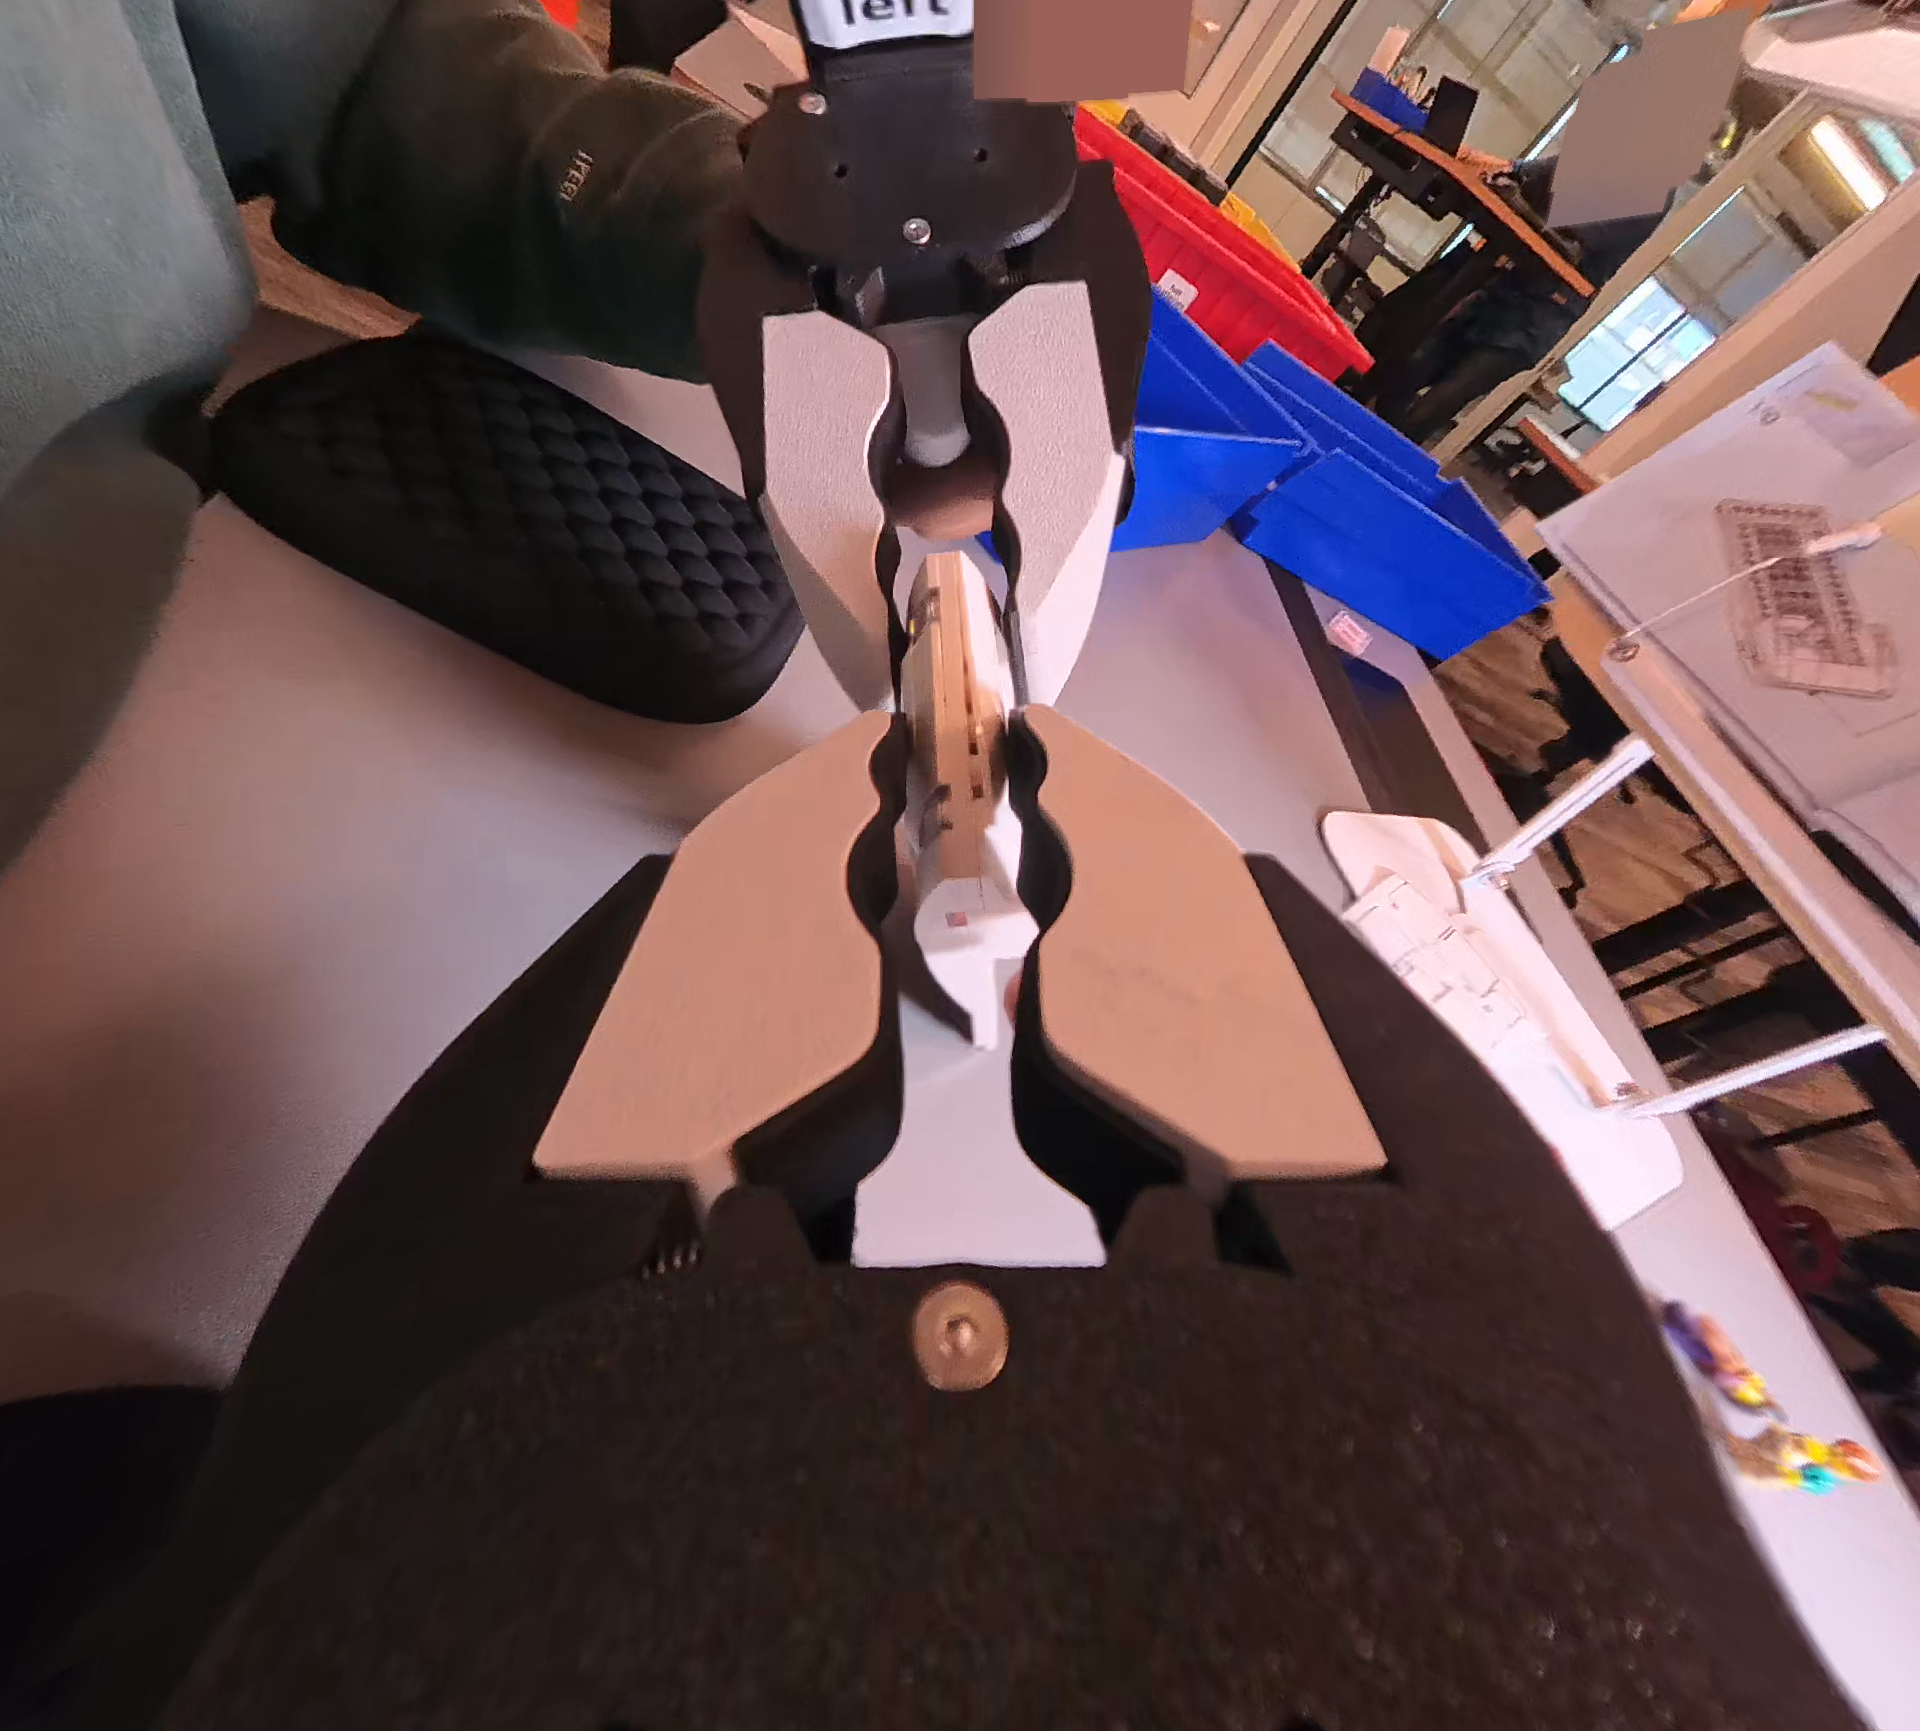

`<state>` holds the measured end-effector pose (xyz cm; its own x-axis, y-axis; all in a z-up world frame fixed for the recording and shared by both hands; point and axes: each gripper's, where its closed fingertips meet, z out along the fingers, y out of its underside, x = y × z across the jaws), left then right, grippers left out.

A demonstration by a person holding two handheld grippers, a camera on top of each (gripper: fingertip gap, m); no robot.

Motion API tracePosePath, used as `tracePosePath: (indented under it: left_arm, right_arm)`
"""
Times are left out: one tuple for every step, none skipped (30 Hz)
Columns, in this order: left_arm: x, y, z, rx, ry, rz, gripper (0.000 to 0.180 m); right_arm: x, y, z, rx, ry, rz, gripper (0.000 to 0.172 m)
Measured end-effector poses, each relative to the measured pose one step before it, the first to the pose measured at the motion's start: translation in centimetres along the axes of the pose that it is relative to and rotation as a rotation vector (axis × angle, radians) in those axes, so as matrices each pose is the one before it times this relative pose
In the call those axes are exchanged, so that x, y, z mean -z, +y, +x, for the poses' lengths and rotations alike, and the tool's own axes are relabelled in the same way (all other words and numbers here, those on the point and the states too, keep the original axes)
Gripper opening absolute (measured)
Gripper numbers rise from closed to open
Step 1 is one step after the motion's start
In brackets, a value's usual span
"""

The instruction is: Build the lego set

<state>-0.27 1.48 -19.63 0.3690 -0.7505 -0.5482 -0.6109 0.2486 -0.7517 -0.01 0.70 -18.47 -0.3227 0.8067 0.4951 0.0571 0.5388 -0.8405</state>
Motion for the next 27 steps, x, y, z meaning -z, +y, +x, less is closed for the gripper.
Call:
tracePosePath:
  left_arm:
    - [0.053,-0.161,-0.005,0.0189,0.0051,0.0113,0.024]
    - [0.025,-0.184,0.002,0.0145,0.0017,0.0114,0.024]
    - [0.010,-0.119,0.093,0.0079,0.0061,0.0076,0.024]
    - [0.037,-0.181,0.019,0.0067,-0.0003,0.0125,0.024]
    - [0.061,-0.229,0.019,0.0105,0.0006,0.0168,0.024]
    - [0.033,-0.176,0.067,0.0174,0.0088,0.0117,0.024]
    - [0.007,-0.046,0.041,0.0117,0.0065,0.0048,0.024]
    - [-0.015,0.080,0.095,0.0025,0.0060,-0.0024,0.024]
    - [-0.007,-0.005,0.117,0.0054,0.0040,0.0024,0.024]
    - [0.050,-0.119,0.121,0.0142,0.0080,0.0108,0.024]
    - [0.056,-0.107,0.127,0.0147,0.0097,0.0084,0.024]
    - [0.035,-0.107,0.061,0.0103,0.0038,0.0077,0.024]
    - [0.031,-0.062,0.040,0.0107,0.0044,0.0058,0.024]
    - [0.028,-0.076,0.047,0.0149,0.0058,0.0086,0.024]
    - [0.007,-0.056,0.104,0.0237,0.0114,0.0099,0.024]
    - [-0.061,0.028,0.200,0.0218,0.0154,0.0065,0.024]
    - [-0.113,0.009,0.259,0.0194,0.0142,0.0091,0.024]
    - [0.004,-0.050,0.053,0.0176,0.0043,0.0131,0.024]
    - [0.030,0.019,0.046,-0.0161,-0.0049,-0.0030,0.024]
    - [-0.013,0.088,-0.020,-0.0210,-0.0108,-0.0140,0.024]
    - [-0.011,0.027,-0.103,-0.0032,-0.0078,-0.0047,0.024]
    - [0.000,0.009,-0.088,0.0121,-0.0009,0.0062,0.023]
    - [0.018,0.086,-0.131,0.0149,-0.0006,0.0058,0.023]
    - [0.074,0.015,-0.193,-0.0015,-0.0110,0.0052,0.023]
    - [0.102,0.010,-0.095,-0.0044,-0.0042,-0.0019,0.023]
    - [0.069,-0.023,0.031,-0.0011,0.0036,-0.0018,0.023]
    - [0.055,-0.062,-0.008,0.0022,0.0009,0.0014,0.023]
  right_arm:
    - [0.063,-0.202,0.033,0.0285,0.0128,-0.0020,0.018]
    - [0.046,-0.143,-0.012,0.0317,0.0101,-0.0055,0.018]
    - [0.070,-0.131,-0.084,0.0260,0.0012,-0.0009,0.018]
    - [0.090,-0.209,0.012,0.0012,-0.0001,0.0088,0.018]
    - [0.087,-0.247,0.004,-0.0134,-0.0056,0.0136,0.018]
    - [0.055,-0.136,-0.027,-0.0024,-0.0040,0.0048,0.017]
    - [0.003,-0.022,-0.050,0.0129,-0.0003,-0.0066,0.017]
    - [-0.014,0.025,-0.098,0.0093,-0.0056,-0.0107,0.017]
    - [0.019,-0.080,-0.089,-0.0030,-0.0068,-0.0012,0.017]
    - [0.038,-0.170,-0.092,-0.0061,-0.0054,0.0050,0.017]
    - [0.016,-0.152,-0.070,0.0008,-0.0018,0.0017,0.016]
    - [0.020,-0.141,-0.023,0.0093,0.0033,0.0001,0.016]
    - [0.004,-0.119,-0.013,0.0080,0.0035,-0.0013,0.015]
    - [0.016,-0.106,-0.020,0.0016,0.0003,0.0008,0.015]
    - [0.031,-0.101,-0.048,-0.0045,-0.0045,0.0024,0.014]
    - [0.043,-0.164,-0.078,-0.0044,-0.0085,0.0063,0.013]
    - [0.013,-0.087,-0.111,0.0001,-0.0098,-0.0023,0.012]
    - [0.004,-0.049,-0.052,0.0072,-0.0017,-0.0031,0.012]
    - [-0.036,-0.007,-0.080,0.0102,-0.0009,-0.0051,0.012]
    - [-0.032,-0.007,-0.027,-0.0102,-0.0023,-0.0033,0.013]
    - [-0.016,-0.033,0.087,-0.0274,-0.0023,0.0022,0.013]
    - [-0.044,-0.012,0.104,-0.0107,0.0032,-0.0027,0.013]
    - [-0.063,0.060,0.127,0.0115,0.0126,-0.0102,0.013]
    - [-0.029,0.007,0.216,0.0061,0.0179,-0.0043,0.014]
    - [0.034,0.130,0.005,0.0000,-0.0012,-0.0097,0.016]
    - [0.085,0.297,-0.056,-0.0008,-0.0105,-0.0196,0.020]
    - [0.144,0.273,0.042,-0.0109,-0.0097,-0.0133,0.023]
